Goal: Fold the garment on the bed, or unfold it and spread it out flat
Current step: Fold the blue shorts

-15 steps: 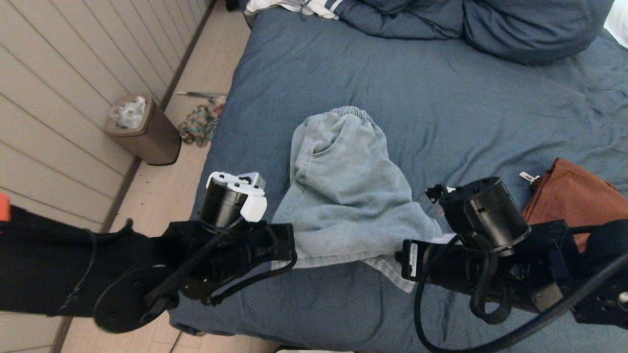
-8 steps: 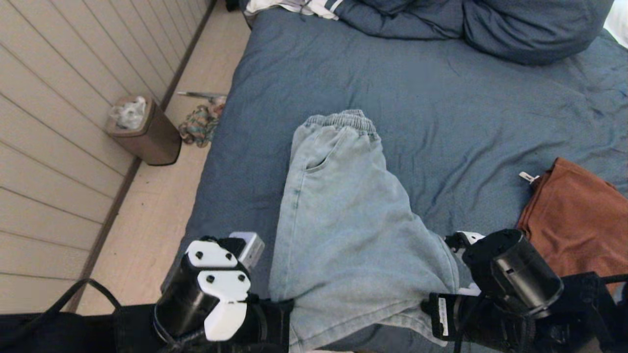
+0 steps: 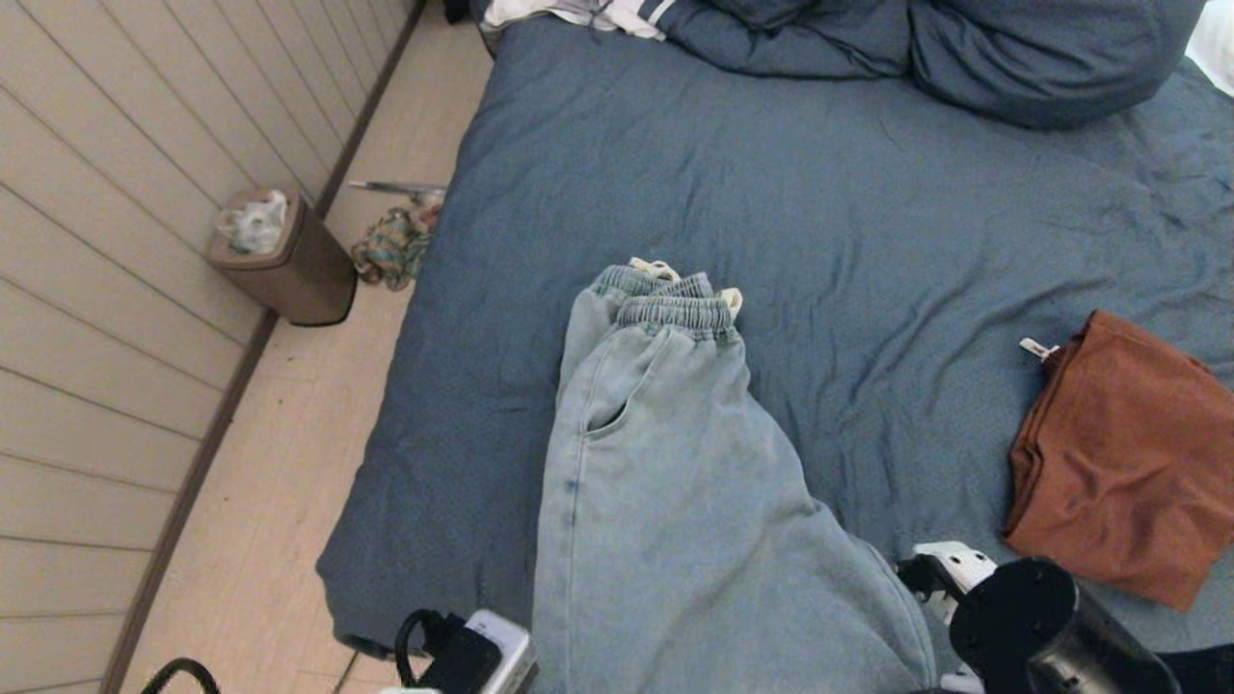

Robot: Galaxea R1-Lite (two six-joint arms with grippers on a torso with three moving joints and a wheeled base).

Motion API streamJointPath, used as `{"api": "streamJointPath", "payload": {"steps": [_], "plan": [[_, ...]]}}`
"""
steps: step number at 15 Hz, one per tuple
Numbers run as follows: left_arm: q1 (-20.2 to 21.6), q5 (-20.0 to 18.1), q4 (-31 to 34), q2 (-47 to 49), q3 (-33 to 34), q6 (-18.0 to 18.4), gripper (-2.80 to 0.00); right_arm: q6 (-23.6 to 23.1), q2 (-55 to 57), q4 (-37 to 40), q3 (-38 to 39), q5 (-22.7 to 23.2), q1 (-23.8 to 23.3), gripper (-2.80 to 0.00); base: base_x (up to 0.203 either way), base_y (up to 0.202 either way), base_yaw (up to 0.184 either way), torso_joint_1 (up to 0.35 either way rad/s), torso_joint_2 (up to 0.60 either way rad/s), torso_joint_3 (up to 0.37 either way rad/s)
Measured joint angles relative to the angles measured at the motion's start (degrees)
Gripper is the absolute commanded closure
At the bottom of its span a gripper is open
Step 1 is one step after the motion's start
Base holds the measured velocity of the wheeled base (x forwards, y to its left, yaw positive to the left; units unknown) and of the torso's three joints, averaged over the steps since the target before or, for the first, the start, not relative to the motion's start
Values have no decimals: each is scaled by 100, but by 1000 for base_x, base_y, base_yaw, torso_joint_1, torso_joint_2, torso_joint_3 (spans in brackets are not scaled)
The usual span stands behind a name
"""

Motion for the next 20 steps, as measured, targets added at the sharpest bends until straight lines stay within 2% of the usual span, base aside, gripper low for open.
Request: {"api": "streamJointPath", "payload": {"steps": [4,6,7,11,13,15,16,20], "plan": [[-382,124,7,-68,131,-100,0,93,-294,266,182,-18,345,0,0,0,0,0,0,0],[-340,249,78,-226,-66,-31,0,47,-422,315,-17,-76,259,0,0,0,0,0,0,0],[-190,262,121,-320,-249,34,0,-12,-449,379,-198,-87,135,0,0,0,0,0,0,0],[902,201,662,-667,-1422,450,0,-413,-221,438,-1249,-81,-700,0,0,0,0,0,0,0],[1621,-194,873,-642,-2019,573,0,-477,114,417,-1819,-70,-1040,0,0,0,0,0,0,0],[2231,-655,894,-348,-2572,613,0,-501,542,413,-2446,-78,-1273,0,0,0,0,0,0,0],[2482,-770,855,-111,-2870,620,0,-524,768,417,-2790,-83,-1367,0,0,0,0,0,0,0],[3148,-949,731,1003,-4248,666,0,-626,1641,411,-4175,-78,-1839,0,0,0,0,0,0,0]]}}
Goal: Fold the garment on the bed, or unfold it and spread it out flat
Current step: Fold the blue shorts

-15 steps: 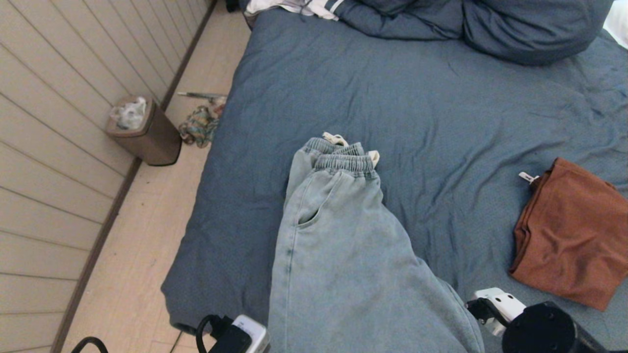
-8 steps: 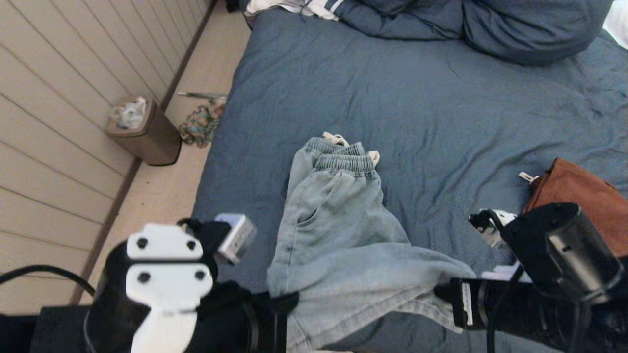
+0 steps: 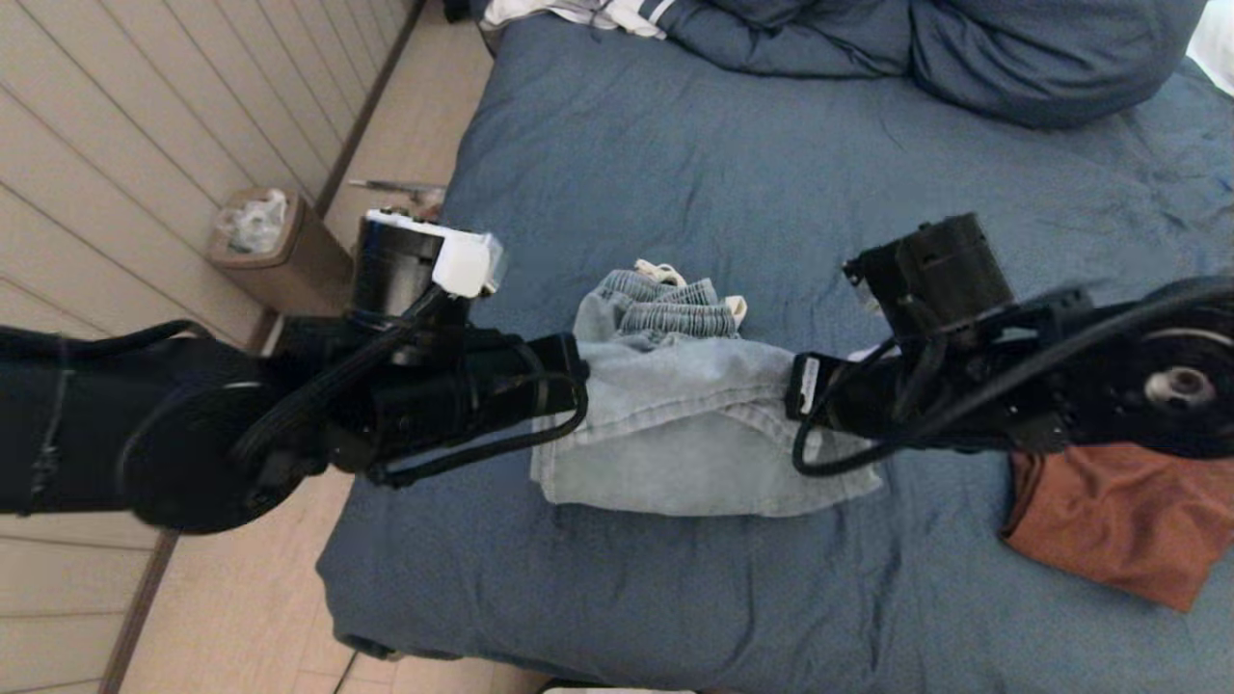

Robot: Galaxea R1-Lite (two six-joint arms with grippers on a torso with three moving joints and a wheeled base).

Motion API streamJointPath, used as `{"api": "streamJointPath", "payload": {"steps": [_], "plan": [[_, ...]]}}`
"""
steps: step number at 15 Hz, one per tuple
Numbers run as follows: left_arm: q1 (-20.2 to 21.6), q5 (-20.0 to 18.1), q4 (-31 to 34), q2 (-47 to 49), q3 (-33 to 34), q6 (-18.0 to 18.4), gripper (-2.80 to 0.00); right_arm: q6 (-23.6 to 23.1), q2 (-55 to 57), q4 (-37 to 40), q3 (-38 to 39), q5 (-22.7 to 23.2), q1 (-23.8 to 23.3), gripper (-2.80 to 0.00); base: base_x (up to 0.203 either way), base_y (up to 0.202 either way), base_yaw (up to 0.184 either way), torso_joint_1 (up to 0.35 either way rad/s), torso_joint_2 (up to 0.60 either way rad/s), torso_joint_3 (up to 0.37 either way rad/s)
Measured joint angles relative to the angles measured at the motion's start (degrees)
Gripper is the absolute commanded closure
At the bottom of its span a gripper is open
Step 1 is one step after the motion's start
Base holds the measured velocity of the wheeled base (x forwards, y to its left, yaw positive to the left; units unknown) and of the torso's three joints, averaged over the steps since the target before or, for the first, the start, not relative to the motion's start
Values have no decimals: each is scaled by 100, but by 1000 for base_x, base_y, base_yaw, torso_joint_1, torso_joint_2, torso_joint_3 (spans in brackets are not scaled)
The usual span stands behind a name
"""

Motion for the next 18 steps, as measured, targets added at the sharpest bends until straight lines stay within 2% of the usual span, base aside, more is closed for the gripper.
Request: {"api": "streamJointPath", "payload": {"steps": [3,5,6,7,8,11,13,18], "plan": [[233,-9,-1,736,-970,161,0,-104,604,-2,-911,4,-316,0,0,0,0,0,0,0],[302,16,0,1064,-1390,316,0,-161,935,-11,-1288,7,-445,0,0,0,0,0,0,0],[336,20,14,1203,-1581,359,0,-206,1084,-13,-1443,6,-486,-280,0,0,0,0,0,0],[365,20,31,1320,-1739,374,0,-226,1184,-16,-1562,9,-528,-280,0,0,0,0,0,0],[400,21,75,1438,-1902,397,-280,-242,1269,-22,-1672,8,-573,-280,0,0,0,0,0,0],[453,37,451,1660,-2241,401,-280,-366,1388,-164,-1771,39,-617,-280,0,0,0,0,0,0],[459,37,444,1646,-2274,400,-280,-421,1399,-205,-1778,46,-624,-280,0,0,0,0,0,0],[528,64,508,951,-2247,400,-280,-435,985,-207,-1715,52,-624,-280,0,0,0,0,0,0]]}}
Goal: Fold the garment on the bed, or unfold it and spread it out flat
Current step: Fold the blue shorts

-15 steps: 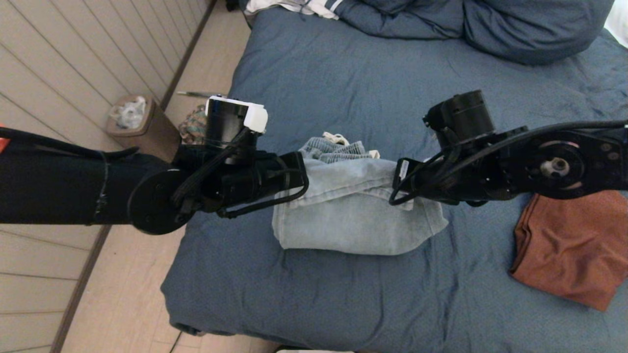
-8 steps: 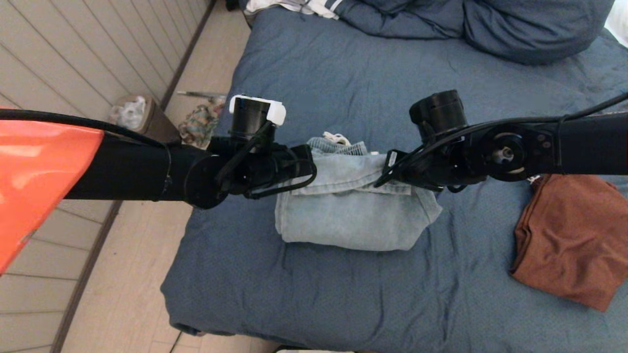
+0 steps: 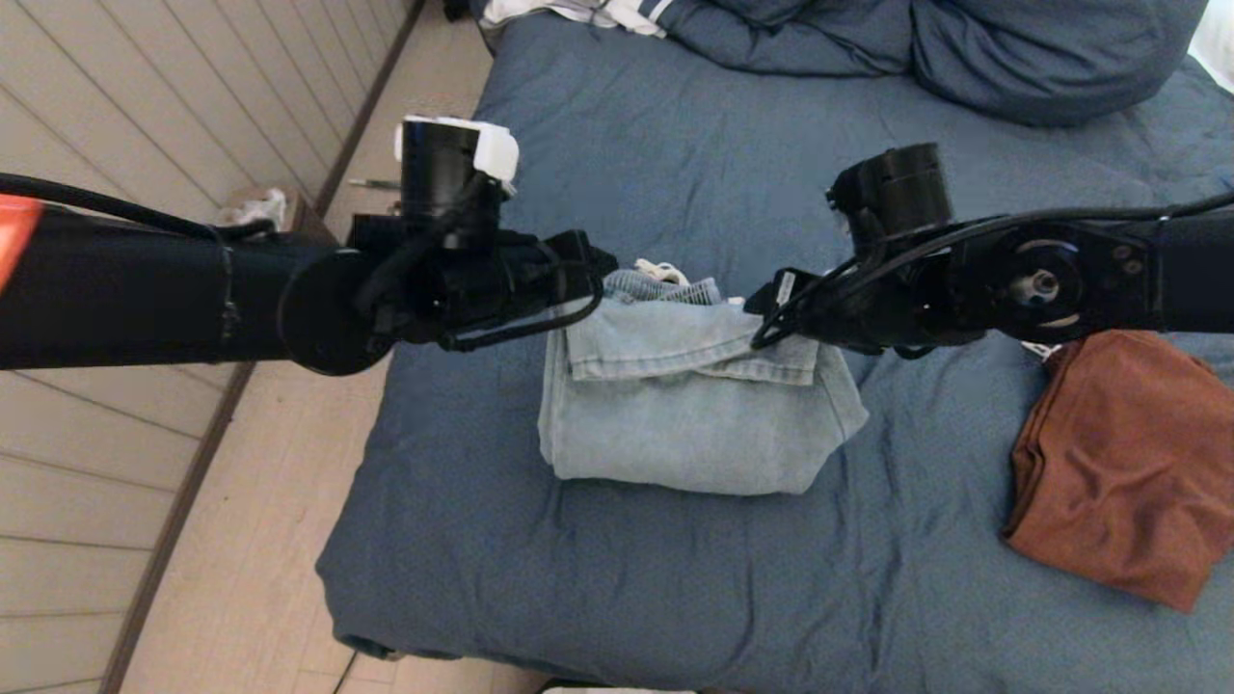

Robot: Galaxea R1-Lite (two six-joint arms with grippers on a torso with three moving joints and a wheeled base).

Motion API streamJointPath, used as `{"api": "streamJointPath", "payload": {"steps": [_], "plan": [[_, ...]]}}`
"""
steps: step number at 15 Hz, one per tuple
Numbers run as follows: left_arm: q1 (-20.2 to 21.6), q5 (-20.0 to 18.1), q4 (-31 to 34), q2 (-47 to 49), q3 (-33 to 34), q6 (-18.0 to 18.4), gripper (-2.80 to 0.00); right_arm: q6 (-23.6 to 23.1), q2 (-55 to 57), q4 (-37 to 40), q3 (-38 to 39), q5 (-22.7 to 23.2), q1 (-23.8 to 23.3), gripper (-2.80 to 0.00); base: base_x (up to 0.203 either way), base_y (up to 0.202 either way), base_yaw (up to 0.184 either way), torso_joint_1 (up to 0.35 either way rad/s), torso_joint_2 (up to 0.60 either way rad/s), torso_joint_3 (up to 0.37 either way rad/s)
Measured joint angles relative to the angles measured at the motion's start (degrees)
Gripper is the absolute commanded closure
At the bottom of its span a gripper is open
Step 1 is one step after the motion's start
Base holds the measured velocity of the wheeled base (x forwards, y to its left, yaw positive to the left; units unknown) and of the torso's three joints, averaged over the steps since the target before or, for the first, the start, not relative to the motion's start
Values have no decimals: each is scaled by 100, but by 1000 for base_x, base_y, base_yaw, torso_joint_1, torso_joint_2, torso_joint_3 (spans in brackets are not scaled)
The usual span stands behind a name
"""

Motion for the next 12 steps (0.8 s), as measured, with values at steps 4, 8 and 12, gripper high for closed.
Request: {"api": "streamJointPath", "payload": {"steps": [4,8,12], "plan": [[89,1,240,-912,588,-1,0,-23,-700,9,188,2,60,0,0,0,0,0,0,0],[-472,-37,212,-1496,1950,-99,0,-233,-1156,290,582,67,468,0,0,0,0,0,0,0],[-1191,-4,-456,-1146,2601,-137,0,-182,-903,378,1062,69,1013,0,0,0,0,0,0,0]]}}
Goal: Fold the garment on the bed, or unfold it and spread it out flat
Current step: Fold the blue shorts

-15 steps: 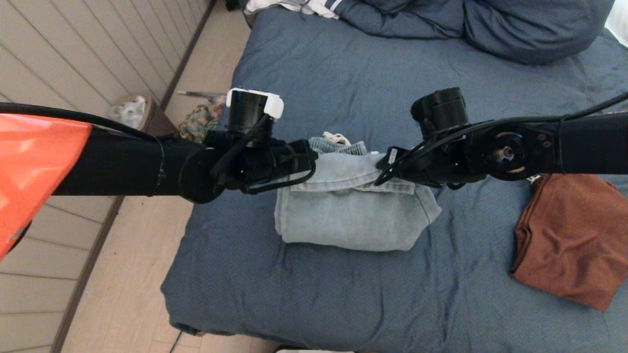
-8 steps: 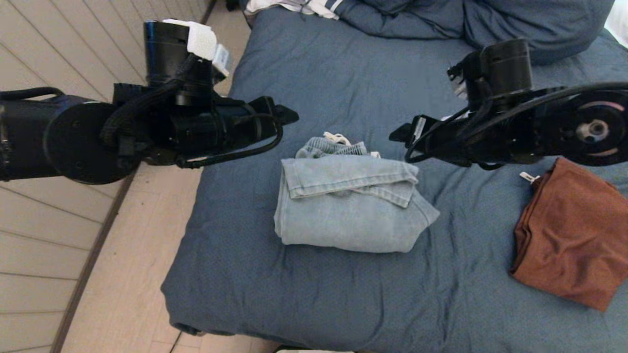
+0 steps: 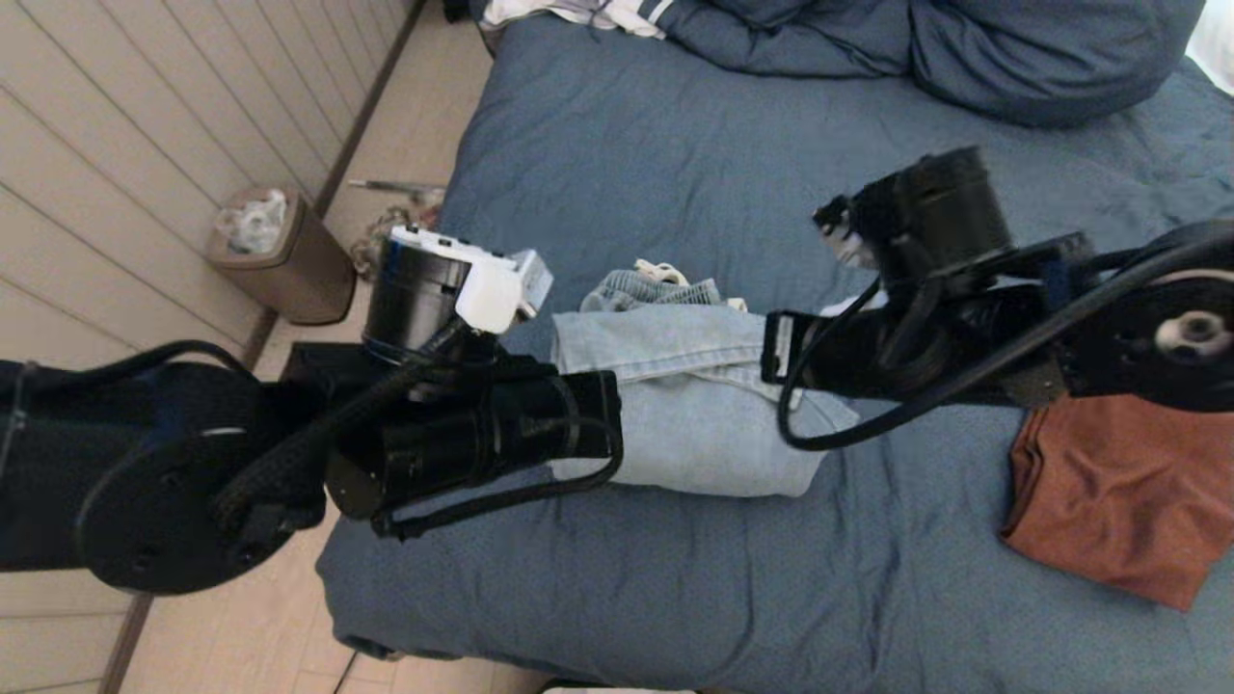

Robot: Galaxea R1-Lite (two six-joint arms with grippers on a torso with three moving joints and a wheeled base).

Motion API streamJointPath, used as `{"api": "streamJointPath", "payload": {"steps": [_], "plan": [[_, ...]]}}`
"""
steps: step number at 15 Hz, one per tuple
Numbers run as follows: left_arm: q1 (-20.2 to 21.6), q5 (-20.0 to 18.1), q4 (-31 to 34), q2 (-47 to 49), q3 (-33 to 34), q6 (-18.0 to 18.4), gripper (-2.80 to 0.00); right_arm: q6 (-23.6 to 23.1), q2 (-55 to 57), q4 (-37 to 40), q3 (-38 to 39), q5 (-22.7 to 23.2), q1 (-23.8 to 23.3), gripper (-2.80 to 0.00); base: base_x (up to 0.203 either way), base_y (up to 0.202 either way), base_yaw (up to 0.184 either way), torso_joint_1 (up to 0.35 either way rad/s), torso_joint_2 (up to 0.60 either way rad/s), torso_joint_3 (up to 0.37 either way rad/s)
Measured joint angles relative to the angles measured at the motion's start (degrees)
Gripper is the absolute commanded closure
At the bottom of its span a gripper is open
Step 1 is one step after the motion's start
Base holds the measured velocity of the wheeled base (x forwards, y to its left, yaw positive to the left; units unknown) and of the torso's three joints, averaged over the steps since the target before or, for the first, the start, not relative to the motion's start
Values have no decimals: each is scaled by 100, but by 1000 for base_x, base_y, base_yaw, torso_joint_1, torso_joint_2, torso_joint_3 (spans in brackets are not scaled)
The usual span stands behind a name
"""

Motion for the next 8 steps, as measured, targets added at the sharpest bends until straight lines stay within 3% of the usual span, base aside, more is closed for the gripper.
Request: {"api": "streamJointPath", "payload": {"steps": [3,8], "plan": [[-261,151,-376,609,173,9,0,51,471,-6,191,-39,284,0,0,0,0,0,0,0],[-339,255,-1077,1551,104,14,0,55,1255,-35,-64,-55,395,0,0,0,0,0,0,0]]}}
